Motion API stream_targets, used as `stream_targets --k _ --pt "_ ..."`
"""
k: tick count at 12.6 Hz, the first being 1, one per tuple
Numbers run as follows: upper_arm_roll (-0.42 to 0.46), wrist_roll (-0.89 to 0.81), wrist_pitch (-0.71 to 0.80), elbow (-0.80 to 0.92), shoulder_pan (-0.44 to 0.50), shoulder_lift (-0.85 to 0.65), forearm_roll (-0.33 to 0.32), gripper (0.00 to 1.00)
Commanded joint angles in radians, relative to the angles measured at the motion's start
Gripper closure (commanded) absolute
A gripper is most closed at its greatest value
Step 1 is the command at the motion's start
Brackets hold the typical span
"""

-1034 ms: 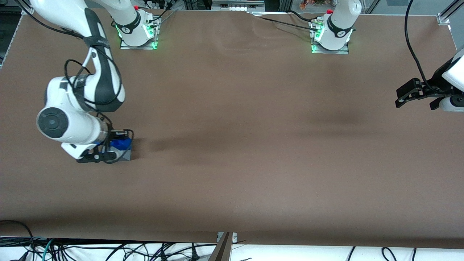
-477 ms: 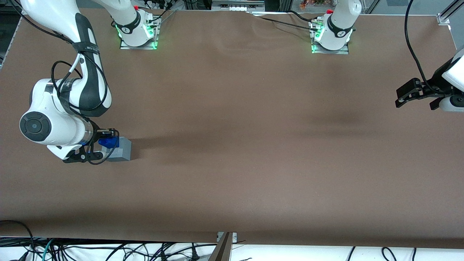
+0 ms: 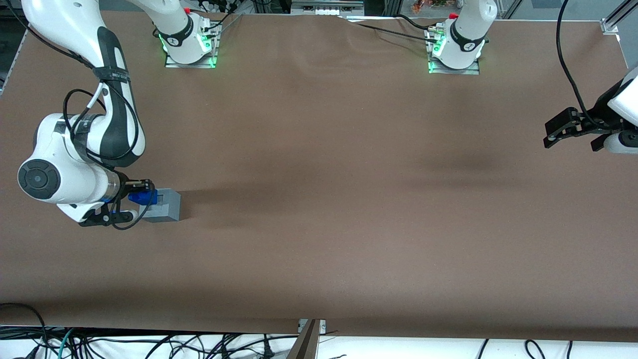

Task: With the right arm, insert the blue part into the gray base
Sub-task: 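Carry the blue block over the gray base and lower it in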

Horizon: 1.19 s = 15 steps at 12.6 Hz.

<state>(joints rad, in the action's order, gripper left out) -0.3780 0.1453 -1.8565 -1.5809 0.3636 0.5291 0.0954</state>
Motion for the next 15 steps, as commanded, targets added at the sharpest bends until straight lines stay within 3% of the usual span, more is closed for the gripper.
stream_targets --k 1,12,15 --pt "0.002 0.022 -0.021 -0.007 -0.002 0.003 0.013 0.98" --pt "0.008 0.02 -0.033 -0.007 -0.002 0.025 0.017 0.98" --pt "0.008 0.02 -0.04 -0.007 0.0 0.025 0.046 0.98"
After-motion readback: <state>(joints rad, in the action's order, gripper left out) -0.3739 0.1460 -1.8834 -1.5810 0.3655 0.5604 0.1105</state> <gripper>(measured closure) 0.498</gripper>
